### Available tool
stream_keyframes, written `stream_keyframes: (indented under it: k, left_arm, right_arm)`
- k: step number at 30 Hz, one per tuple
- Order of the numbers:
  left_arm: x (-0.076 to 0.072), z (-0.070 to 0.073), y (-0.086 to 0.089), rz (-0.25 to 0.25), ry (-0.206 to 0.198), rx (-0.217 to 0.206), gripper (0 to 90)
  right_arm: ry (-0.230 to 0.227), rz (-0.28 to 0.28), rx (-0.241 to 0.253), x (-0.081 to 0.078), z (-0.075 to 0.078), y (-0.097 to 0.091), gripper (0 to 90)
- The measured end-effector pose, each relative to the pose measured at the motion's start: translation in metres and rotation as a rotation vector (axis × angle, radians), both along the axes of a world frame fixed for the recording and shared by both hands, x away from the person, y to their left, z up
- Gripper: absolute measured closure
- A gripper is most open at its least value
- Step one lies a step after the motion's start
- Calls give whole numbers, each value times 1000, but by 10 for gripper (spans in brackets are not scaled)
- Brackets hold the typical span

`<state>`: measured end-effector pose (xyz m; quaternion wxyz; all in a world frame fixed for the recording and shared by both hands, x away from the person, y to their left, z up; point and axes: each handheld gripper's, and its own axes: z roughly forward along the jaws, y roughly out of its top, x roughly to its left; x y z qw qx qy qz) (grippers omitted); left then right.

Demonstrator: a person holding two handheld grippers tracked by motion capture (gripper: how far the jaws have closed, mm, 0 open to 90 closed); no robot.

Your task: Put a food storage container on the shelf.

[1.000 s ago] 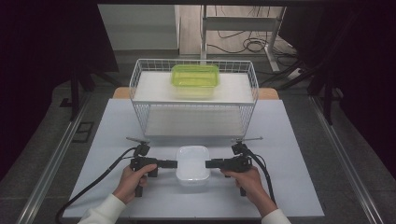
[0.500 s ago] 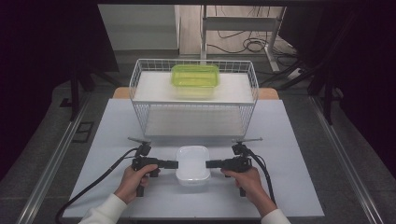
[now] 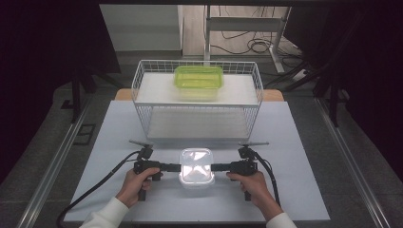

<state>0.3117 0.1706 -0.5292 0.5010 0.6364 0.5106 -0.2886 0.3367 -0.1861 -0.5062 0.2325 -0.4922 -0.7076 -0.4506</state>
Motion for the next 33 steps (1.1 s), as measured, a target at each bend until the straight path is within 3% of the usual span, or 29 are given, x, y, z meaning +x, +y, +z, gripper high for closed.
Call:
stream_keyframes:
  k: [33]
  left_arm:
    - [-4, 7, 3, 8, -40, 28, 811]
  right_arm:
    - [-2, 11, 49, -2, 5, -2, 798]
